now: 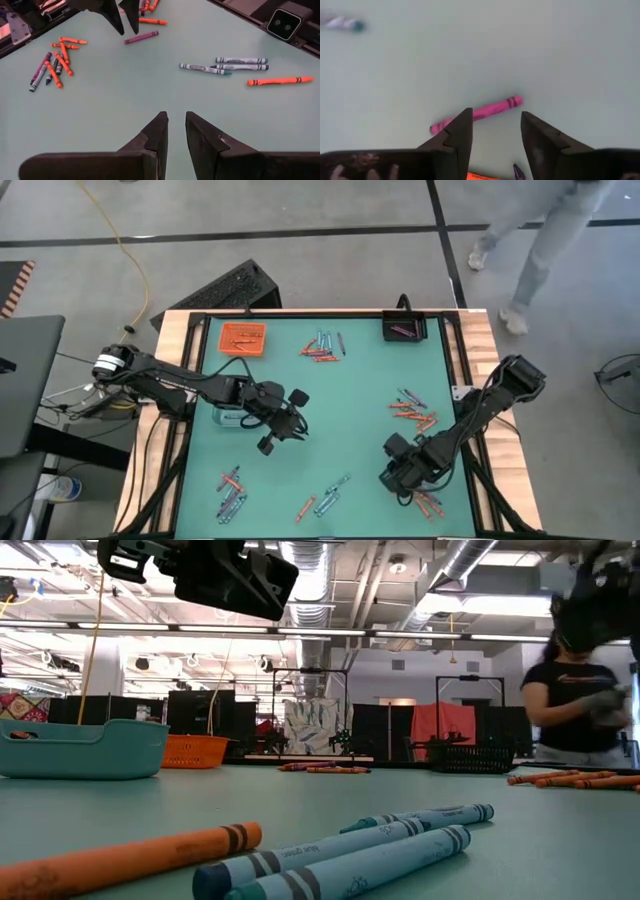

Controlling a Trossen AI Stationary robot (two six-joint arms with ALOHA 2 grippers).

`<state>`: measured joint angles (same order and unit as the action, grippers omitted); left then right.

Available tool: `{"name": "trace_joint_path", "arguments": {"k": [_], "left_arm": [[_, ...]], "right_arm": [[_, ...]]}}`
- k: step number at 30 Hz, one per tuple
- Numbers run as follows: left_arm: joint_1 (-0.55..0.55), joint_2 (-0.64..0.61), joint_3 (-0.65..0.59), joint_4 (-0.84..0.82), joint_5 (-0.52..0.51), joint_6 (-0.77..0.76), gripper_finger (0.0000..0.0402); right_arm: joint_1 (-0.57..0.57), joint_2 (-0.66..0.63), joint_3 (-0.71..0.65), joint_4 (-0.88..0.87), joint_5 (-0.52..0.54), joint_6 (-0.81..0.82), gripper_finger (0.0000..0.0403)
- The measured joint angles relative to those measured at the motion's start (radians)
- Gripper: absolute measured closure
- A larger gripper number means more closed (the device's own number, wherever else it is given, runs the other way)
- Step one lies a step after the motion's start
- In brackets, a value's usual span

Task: Sort crayons
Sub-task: Put the purple crayon into the black basket

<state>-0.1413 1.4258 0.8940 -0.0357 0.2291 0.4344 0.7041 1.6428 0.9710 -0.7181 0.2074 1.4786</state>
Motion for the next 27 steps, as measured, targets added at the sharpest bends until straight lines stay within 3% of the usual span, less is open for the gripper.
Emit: {"name": "trace_joint_path", "arguments": {"k": [8,15,21,27], "left_arm": [[0.000,0.000,0.000,0.004,-0.001,0.014,0.0344],[0.000,0.000,0.000,0.009,-0.001,-0.006,0.0344],[0.000,0.000,0.000,0.011,-0.004,-0.022,0.0344],[0.000,-0.001,0.000,0.008,-0.005,-0.029,0.0344]], "right_arm": [[0.041,0.000,0.074,-0.004,0.082,-0.620,0.0261],[-0.005,0.000,0.074,-0.004,0.082,-1.117,0.0253],[-0.087,0.016,0.074,0.003,0.021,-1.383,0.0253],[-0.137,0.117,0.078,0.006,-0.088,-1.556,0.0254]]}}
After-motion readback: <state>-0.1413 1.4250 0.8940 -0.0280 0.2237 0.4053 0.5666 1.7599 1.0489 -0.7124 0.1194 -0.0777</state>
